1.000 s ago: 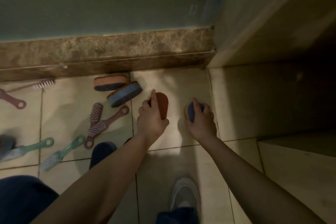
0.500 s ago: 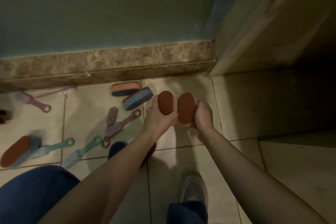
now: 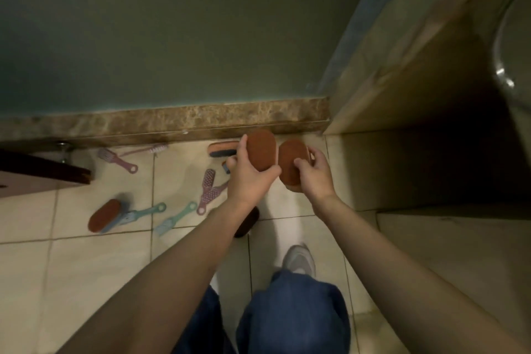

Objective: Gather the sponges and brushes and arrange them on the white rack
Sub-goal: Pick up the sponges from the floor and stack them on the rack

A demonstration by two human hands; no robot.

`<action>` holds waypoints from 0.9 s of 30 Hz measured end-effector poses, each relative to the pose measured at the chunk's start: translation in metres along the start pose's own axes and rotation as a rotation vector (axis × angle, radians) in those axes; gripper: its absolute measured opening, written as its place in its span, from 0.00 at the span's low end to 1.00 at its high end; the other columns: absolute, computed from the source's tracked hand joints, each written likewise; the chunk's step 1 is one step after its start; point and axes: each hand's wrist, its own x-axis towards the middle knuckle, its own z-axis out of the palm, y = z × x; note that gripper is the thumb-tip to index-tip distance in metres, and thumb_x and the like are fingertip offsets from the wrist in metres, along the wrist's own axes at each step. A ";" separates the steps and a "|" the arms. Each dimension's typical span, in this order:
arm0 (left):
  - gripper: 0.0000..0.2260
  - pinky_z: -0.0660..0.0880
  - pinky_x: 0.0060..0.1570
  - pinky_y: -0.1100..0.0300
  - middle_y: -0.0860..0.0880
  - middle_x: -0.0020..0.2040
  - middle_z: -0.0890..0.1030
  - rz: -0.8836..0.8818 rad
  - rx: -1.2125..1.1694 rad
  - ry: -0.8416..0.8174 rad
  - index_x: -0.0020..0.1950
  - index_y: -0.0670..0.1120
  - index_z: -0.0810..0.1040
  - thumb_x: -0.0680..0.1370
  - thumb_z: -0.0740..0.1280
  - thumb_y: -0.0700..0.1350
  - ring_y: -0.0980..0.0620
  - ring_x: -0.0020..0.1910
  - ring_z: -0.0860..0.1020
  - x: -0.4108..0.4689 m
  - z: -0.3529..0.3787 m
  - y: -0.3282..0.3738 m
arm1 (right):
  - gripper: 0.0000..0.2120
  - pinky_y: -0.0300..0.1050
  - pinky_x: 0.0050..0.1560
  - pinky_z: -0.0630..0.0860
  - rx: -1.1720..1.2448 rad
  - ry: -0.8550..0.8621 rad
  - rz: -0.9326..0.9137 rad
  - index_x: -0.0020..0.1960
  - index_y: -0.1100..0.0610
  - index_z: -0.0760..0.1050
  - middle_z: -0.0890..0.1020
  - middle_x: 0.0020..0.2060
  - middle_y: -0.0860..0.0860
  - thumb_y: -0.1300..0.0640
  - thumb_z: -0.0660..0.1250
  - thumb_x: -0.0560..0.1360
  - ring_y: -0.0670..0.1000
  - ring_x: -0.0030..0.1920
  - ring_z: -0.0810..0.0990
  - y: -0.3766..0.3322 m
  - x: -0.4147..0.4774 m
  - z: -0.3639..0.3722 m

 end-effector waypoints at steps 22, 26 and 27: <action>0.47 0.72 0.59 0.46 0.47 0.68 0.61 0.076 0.088 -0.011 0.75 0.62 0.51 0.60 0.70 0.57 0.47 0.57 0.70 -0.299 -0.194 0.323 | 0.16 0.60 0.61 0.76 0.078 0.097 -0.187 0.66 0.47 0.64 0.71 0.62 0.53 0.54 0.61 0.79 0.56 0.60 0.75 -0.310 -0.352 -0.094; 0.45 0.68 0.49 0.58 0.46 0.67 0.61 0.190 0.041 -0.005 0.76 0.59 0.53 0.64 0.73 0.52 0.52 0.51 0.67 -0.337 -0.218 0.354 | 0.26 0.58 0.64 0.74 -0.010 0.134 -0.274 0.71 0.57 0.66 0.70 0.66 0.57 0.55 0.65 0.75 0.57 0.60 0.75 -0.340 -0.402 -0.107; 0.44 0.66 0.50 0.59 0.46 0.67 0.61 0.212 0.037 -0.002 0.76 0.58 0.54 0.64 0.73 0.52 0.52 0.52 0.68 -0.346 -0.222 0.361 | 0.26 0.58 0.64 0.73 -0.038 0.138 -0.308 0.70 0.59 0.68 0.71 0.65 0.57 0.56 0.66 0.73 0.58 0.59 0.76 -0.345 -0.413 -0.110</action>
